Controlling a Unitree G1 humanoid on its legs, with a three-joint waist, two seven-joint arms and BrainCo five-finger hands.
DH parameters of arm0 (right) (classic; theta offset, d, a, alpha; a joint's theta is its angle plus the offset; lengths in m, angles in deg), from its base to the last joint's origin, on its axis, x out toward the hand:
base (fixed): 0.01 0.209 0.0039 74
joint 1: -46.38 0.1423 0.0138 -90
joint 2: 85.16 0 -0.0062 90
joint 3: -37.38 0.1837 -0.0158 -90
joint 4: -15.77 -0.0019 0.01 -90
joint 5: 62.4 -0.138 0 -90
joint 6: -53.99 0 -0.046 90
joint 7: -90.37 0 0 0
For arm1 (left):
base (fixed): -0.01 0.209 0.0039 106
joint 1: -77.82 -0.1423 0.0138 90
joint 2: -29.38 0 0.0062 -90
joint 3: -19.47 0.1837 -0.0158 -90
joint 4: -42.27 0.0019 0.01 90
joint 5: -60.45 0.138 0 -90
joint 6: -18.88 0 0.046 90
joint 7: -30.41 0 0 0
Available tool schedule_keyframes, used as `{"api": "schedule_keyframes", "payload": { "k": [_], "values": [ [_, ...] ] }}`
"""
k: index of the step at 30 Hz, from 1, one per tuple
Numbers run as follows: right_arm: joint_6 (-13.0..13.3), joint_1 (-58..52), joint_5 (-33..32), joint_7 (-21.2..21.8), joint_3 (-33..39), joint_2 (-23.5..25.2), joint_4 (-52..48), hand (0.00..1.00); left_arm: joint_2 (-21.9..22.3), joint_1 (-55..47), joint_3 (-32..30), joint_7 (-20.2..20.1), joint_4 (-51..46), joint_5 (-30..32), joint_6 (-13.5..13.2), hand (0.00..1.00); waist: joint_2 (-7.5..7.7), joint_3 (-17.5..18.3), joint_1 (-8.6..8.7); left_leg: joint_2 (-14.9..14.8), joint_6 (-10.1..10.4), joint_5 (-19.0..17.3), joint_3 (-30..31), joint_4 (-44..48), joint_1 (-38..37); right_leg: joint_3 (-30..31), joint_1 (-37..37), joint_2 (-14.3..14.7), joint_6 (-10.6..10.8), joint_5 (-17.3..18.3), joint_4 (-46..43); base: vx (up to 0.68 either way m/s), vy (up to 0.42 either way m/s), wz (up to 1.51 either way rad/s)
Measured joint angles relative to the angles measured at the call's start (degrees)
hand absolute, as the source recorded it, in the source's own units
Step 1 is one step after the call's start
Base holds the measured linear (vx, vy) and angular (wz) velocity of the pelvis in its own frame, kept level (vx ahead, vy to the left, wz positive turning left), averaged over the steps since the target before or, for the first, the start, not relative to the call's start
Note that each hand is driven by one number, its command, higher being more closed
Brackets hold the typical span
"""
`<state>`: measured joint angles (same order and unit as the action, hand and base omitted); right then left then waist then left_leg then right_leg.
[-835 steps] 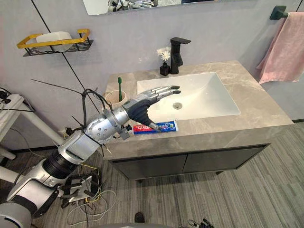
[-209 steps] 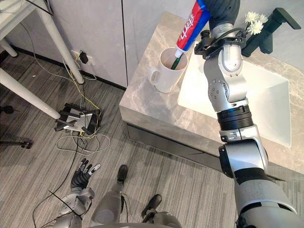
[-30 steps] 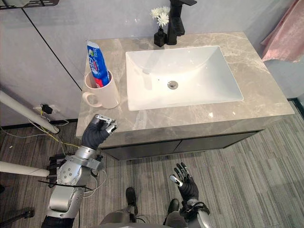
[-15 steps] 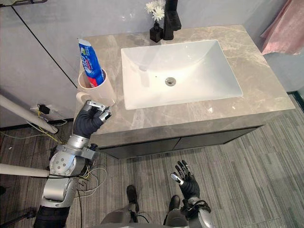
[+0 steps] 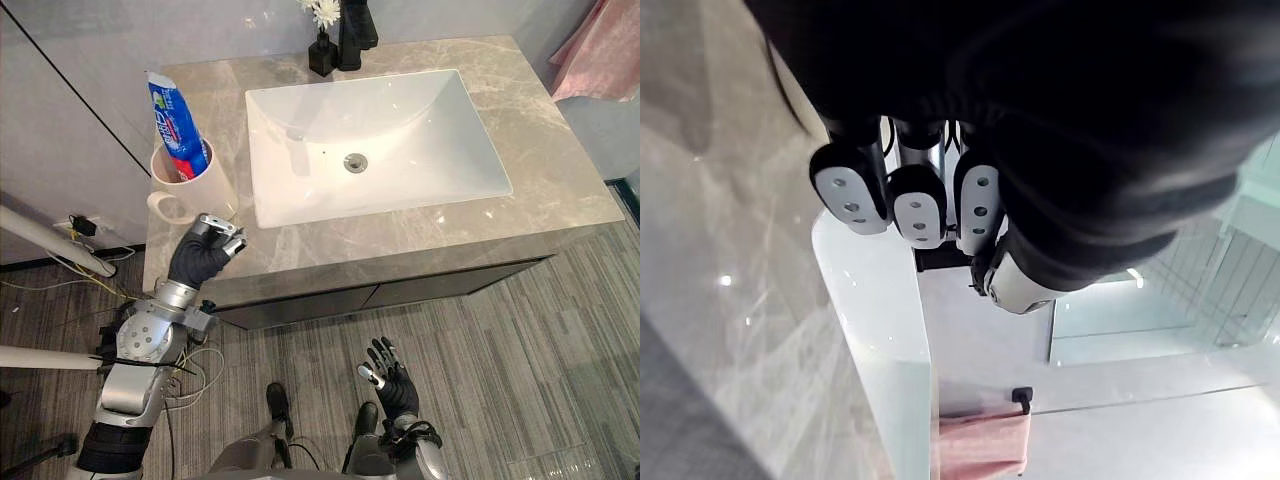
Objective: Organize washtable
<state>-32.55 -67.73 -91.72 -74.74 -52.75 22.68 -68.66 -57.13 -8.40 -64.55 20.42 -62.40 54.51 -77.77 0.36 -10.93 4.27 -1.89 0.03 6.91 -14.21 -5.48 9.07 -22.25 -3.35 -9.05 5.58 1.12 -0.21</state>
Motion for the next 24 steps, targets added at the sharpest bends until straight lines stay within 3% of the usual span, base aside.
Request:
{"api": "schedule_keyframes", "payload": {
  "k": [24],
  "values": [
    [-0.3, 0.0, 0.7, -0.2, -0.3, 0.0, -0.5, 0.00, 3.6, 0.4, 0.1, 0.3, 4.8, 2.1, -1.6, 1.00, 0.52, -1.2, -0.08, 0.0, 0.0, 0.0, -0.1, -0.1, -0.2, 0.2, 0.0, -0.1, 0.0, 0.0, -0.3, 0.00, 0.000, 0.00]
  ]
}}
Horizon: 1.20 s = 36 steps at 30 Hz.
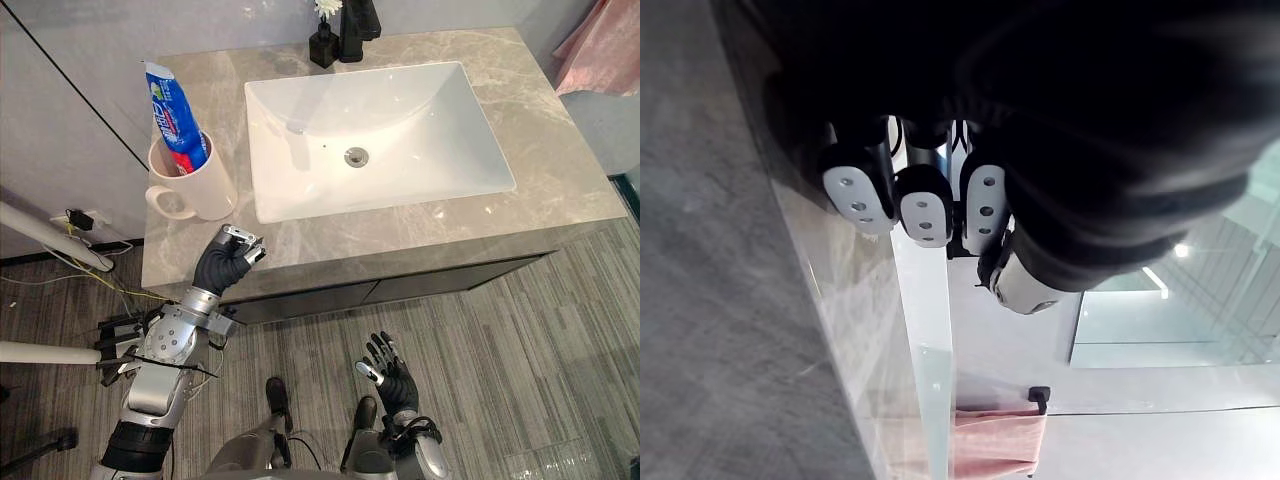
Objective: Organize washtable
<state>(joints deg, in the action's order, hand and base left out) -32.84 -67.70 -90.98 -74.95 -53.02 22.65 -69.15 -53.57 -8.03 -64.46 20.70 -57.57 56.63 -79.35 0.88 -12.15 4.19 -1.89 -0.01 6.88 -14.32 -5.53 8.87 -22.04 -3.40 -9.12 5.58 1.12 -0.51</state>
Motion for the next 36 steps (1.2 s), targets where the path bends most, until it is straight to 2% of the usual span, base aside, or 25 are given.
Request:
{"api": "schedule_keyframes", "payload": {
  "k": [8, 17, 30, 36],
  "values": [
    [-0.4, 0.1, 0.2, 0.0, 0.0, 0.0, 0.0, 0.00, 0.8, 2.1, -4.4, 1.4, 0.5, 0.2, 0.1, 1.00, 0.48, -1.2, 0.07, 0.0, 0.0, 0.0, -0.1, 0.0, -0.2, 0.1, 0.1, 0.0, 0.0, 0.0, 0.0, 0.00, 0.000, 0.00],
    [-1.1, 0.1, 0.3, 0.1, 0.1, 0.0, 0.0, 0.00, -0.4, 3.7, -8.5, 2.8, 1.5, 1.2, 0.4, 1.00, 0.50, -1.4, 0.19, -0.1, 0.0, 0.0, -0.1, -0.1, -0.1, 0.2, 0.0, 0.1, 0.0, 0.0, 0.0, 0.00, 0.000, 0.00],
    [-1.2, 0.1, 1.1, 0.3, 0.1, 0.0, 0.0, 0.00, -1.1, 4.4, -9.6, 3.5, 1.4, 1.1, 0.7, 1.00, 0.61, -1.9, 0.14, -0.1, -0.1, -0.1, -0.1, 0.0, -0.1, 0.2, 0.0, 0.0, 0.0, 0.0, 0.0, 0.00, 0.000, 0.00],
    [-1.3, 0.0, 1.1, 0.3, 0.1, 0.0, 0.0, 0.00, -3.0, 6.3, -9.6, 3.6, 2.6, 1.2, 1.7, 1.00, 0.60, -1.9, 0.12, -0.1, -0.1, -0.1, -0.1, 0.0, -0.1, 0.2, 0.0, 0.1, 0.0, 0.0, 0.0, 0.00, 0.000, 0.00]
  ]
}}
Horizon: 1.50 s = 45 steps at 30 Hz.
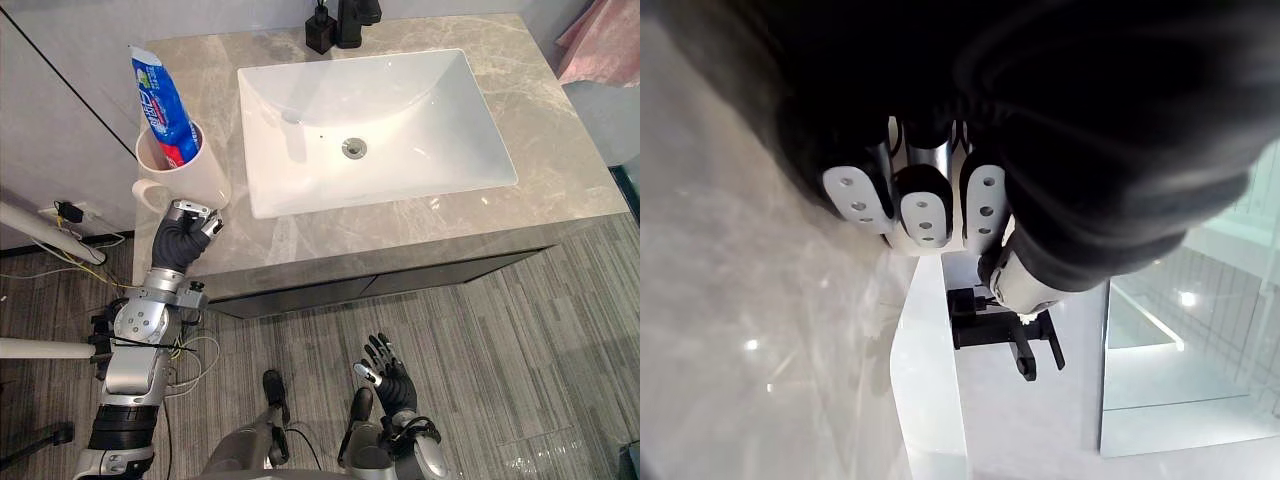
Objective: Organize washtable
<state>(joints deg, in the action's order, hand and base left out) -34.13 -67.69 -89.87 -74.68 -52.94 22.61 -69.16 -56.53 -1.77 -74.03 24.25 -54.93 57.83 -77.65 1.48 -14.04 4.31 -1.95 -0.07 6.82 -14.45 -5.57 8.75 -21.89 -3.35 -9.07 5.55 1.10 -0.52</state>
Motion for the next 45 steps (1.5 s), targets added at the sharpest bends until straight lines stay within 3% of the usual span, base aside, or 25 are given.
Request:
{"api": "schedule_keyframes", "payload": {
  "k": [20, 30, 45],
  "values": [
    [-0.4, -0.3, 0.0, 0.0, -0.5, -0.8, 0.1, 0.00, -2.8, 11.1, 1.3, 1.6, 9.3, 1.1, 2.4, 1.00, 0.00, 0.0, 0.10, -0.1, 0.3, -0.2, -0.3, 0.0, 0.0, 0.3, -0.2, 0.0, -0.2, -0.2, 0.0, 0.00, 0.000, 0.00],
    [-0.8, -0.8, 0.0, 0.0, -2.8, -2.3, 0.2, 0.00, -7.1, 20.5, 3.6, 2.7, 18.7, 1.1, 3.7, 1.00, 0.11, 0.1, 0.23, -0.1, 0.0, 0.0, -1.3, 0.0, -0.3, 1.8, -0.5, -0.1, 0.0, -0.5, 0.1, 0.01, 0.003, -0.06],
    [-0.8, -3.4, -0.2, 0.0, -4.3, -2.7, 0.2, 0.00, -17.7, 35.8, 6.1, 5.4, 36.3, 0.9, 6.6, 1.00, 1.33, 0.8, 1.24, 0.0, -0.1, 0.1, -1.4, 0.1, 0.3, 2.0, -0.9, 0.0, 0.0, -1.3, 0.8, 0.00, 0.000, 0.00]
  ]
}}
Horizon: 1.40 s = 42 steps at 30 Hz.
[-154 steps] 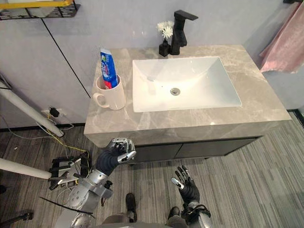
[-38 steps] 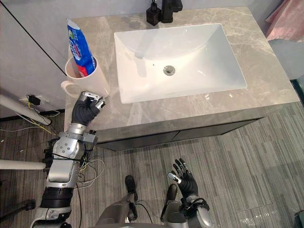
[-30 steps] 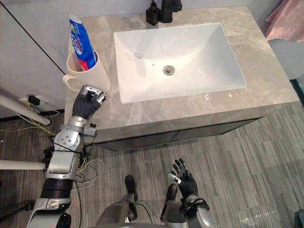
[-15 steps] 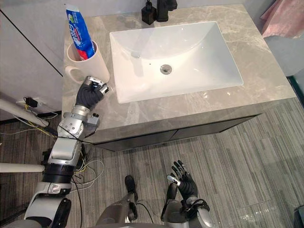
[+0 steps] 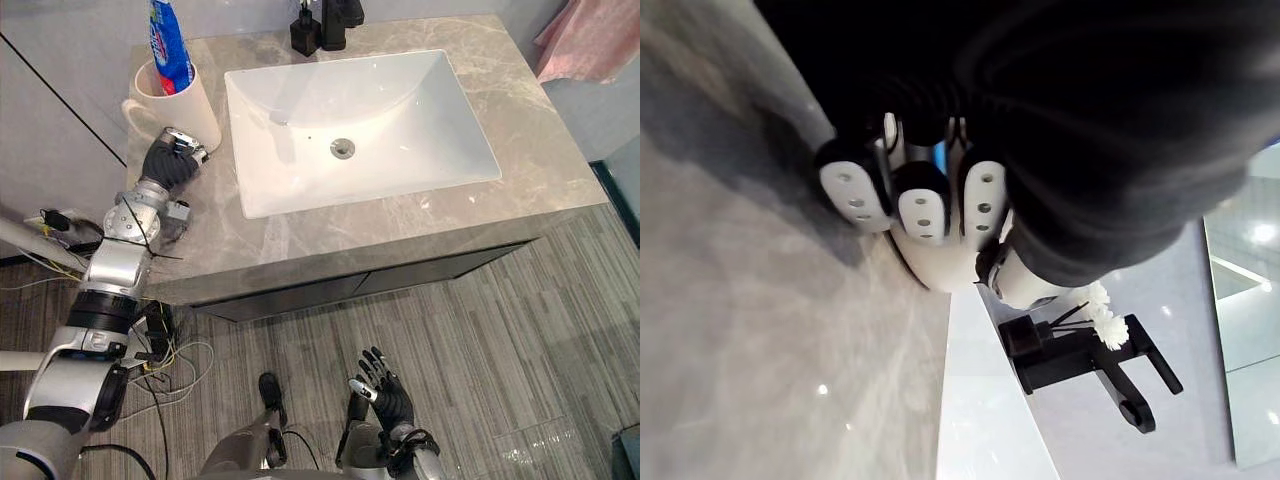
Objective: Organize washtable
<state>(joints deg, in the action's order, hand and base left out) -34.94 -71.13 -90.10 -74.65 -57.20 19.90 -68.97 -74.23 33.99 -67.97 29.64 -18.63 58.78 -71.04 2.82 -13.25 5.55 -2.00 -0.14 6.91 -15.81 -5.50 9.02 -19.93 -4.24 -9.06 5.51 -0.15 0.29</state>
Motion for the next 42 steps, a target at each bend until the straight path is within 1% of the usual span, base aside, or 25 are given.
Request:
{"api": "schedule_keyframes", "payload": {
  "k": [3, 6, 11, 13, 15, 17, 20, 22, 25, 31, 35, 37, 39, 40, 41, 42],
  "values": [
    [0.0, -0.1, -0.8, 0.0, -0.7, -0.1, 0.0, 0.00, -1.3, 4.2, 2.0, 0.8, 3.5, -0.7, 0.3, 1.00, 0.41, 0.2, 0.04, 0.1, 0.0, 0.0, 0.1, 0.0, 0.1, 0.2, 0.0, 0.0, 0.0, -0.1, 0.1, 0.00, 0.000, 0.00],
    [0.1, -0.1, -1.3, 0.0, -0.7, -0.1, -0.2, 0.00, -1.7, 6.3, 2.2, 1.1, 4.9, -2.3, 0.6, 1.00, 0.62, 0.4, 0.12, 0.1, 0.0, 0.0, 0.1, 0.0, 0.2, 0.2, -0.1, 0.0, -0.1, -0.1, 0.1, 0.00, 0.000, 0.00],
    [0.1, -0.1, -2.0, -0.1, -0.7, -0.1, -1.8, 0.00, -2.6, 9.3, 4.2, 1.9, 7.5, -2.8, 0.7, 1.00, 0.75, 0.3, 0.19, 0.0, -0.2, 0.1, -0.1, 0.0, 1.0, 0.6, -1.1, 0.0, -0.2, -0.3, 0.0, -0.01, 0.009, -0.03],
    [0.3, 0.0, -2.2, -0.1, -0.7, -0.1, -2.5, 0.00, -2.6, 10.0, 4.3, 2.2, 7.7, -3.0, 0.7, 1.00, 1.19, 0.2, 0.31, 0.0, -0.3, 0.2, -0.5, 0.1, 1.3, 1.0, -1.6, 0.0, -0.3, -0.5, 0.0, -0.01, 0.031, -0.09],
    [0.4, 0.0, -2.2, -0.3, -0.7, -0.1, -2.5, 0.00, -2.6, 11.4, 4.8, 2.3, 8.5, -4.3, 0.7, 1.00, 2.27, -0.2, 0.53, 0.0, -0.3, 0.2, -1.1, 0.1, 1.4, 1.4, -2.1, 0.0, -0.3, -0.7, -0.1, -0.01, 0.041, -0.12],
    [0.5, 0.0, -2.3, -0.4, -0.6, -0.1, -2.5, 0.00, -2.6, 11.7, 4.8, 2.7, 8.9, -4.5, 0.7, 1.00, 2.50, -0.3, 0.75, 0.0, -0.3, 0.2, -1.4, 0.1, 1.4, 1.8, -2.3, -0.1, -0.4, -0.9, -0.1, -0.01, 0.026, -0.09],
    [0.7, 0.0, -2.7, -1.1, -0.7, -0.1, -2.5, 0.00, -2.6, 12.1, 4.8, 3.6, 9.5, -5.0, 0.7, 1.00, 2.52, -0.4, 1.17, 0.0, -0.3, 0.2, -1.9, 0.1, 2.0, 2.7, -3.3, -0.1, -0.4, -1.1, -0.1, -0.01, 0.028, -0.10],
    [0.9, 0.1, -2.8, -1.3, -0.4, -0.1, -2.8, 0.00, -2.7, 14.3, 4.8, 4.0, 11.8, -5.0, 0.7, 1.00, 2.84, -1.3, 1.44, -0.1, -0.3, 0.2, -2.6, 0.1, 2.3, 3.1, -4.1, 0.0, -0.4, -1.5, -0.1, 0.00, 0.024, -0.15],
    [1.0, 0.1, -3.2, -1.3, -0.3, -0.2, -4.4, 0.00, -2.7, 16.8, 4.8, 4.7, 12.7, -5.5, 0.7, 1.00, 2.86, -2.8, 1.58, -0.1, -0.3, 0.2, -3.4, 0.1, 2.8, 3.9, -4.9, -0.1, -0.4, -2.0, -0.1, -0.01, 0.024, -0.15],
    [1.8, 0.1, -3.3, -1.5, 0.4, -0.3, -4.6, 0.00, -2.7, 21.3, 4.8, 4.8, 14.8, -6.7, 0.4, 1.00, 2.79, -4.0, 2.21, -0.1, -0.3, 0.2, -3.7, 0.1, 3.7, 4.3, -6.0, 0.0, -0.4, -2.1, 0.0, 0.04, 0.013, -0.04],
    [2.3, 0.1, -3.3, -1.6, 0.4, -0.3, -4.6, 0.00, -2.7, 22.0, 4.7, 4.9, 14.6, -6.7, -0.7, 1.00, 2.67, -4.8, 2.74, 0.0, -0.4, 0.2, -3.1, 0.1, 3.9, 4.0, -5.9, 0.0, -0.4, -2.1, 0.1, 0.03, 0.007, 0.06],
    [2.4, 0.1, -3.3, -1.6, 0.4, -0.2, -4.5, 0.00, -2.6, 19.3, 4.2, 4.8, 10.2, -6.9, -0.6, 1.00, 2.51, -4.9, 2.79, 0.0, -0.4, 0.2, -2.9, 0.1, 3.8, 3.8, -5.6, -0.1, -0.4, -2.1, 0.1, 0.05, 0.014, 0.07],
    [2.4, 0.2, -3.3, -2.2, 0.4, -0.1, -4.3, 0.00, -1.5, 11.4, 3.4, 4.6, 0.2, -8.6, -1.0, 1.00, 1.68, -5.3, 2.68, 0.1, -0.4, 0.2, -2.1, 0.1, 3.4, 2.7, -4.8, -0.1, -0.4, -2.1, 0.1, 0.04, 0.015, 0.14],
    [2.4, 0.2, -3.3, -2.4, 0.4, 0.0, -4.2, 0.00, -1.0, 9.1, 2.9, 4.6, -2.4, -9.0, -1.4, 1.00, 1.59, -5.4, 2.48, 0.0, -0.3, 0.2, -1.9, 0.1, 3.3, 2.7, -4.6, -0.1, -0.4, -2.1, 0.1, 0.03, 0.009, 0.12],
    [2.4, 0.2, -3.3, -2.4, 0.8, 0.1, -3.9, 0.00, 0.6, 4.8, 1.6, 4.6, -7.3, -9.3, -2.2, 1.00, 1.31, -5.6, 1.72, 0.0, -0.3, 0.2, -1.7, 0.1, 3.1, 2.6, -4.3, 0.0, -0.4, -2.1, 0.2, 0.02, 0.004, 0.08],
    [2.4, 0.3, -3.2, -2.4, 1.2, 0.1, -3.7, 0.00, 1.5, 2.7, 1.0, 4.5, -9.7, -9.6, -2.7, 1.00, 1.19, -5.6, 1.34, 0.0, -0.3, 0.2, -1.6, 0.1, 3.0, 2.5, -4.0, 0.0, -0.4, -2.0, 0.5, 0.02, 0.003, 0.10]
  ]
}}
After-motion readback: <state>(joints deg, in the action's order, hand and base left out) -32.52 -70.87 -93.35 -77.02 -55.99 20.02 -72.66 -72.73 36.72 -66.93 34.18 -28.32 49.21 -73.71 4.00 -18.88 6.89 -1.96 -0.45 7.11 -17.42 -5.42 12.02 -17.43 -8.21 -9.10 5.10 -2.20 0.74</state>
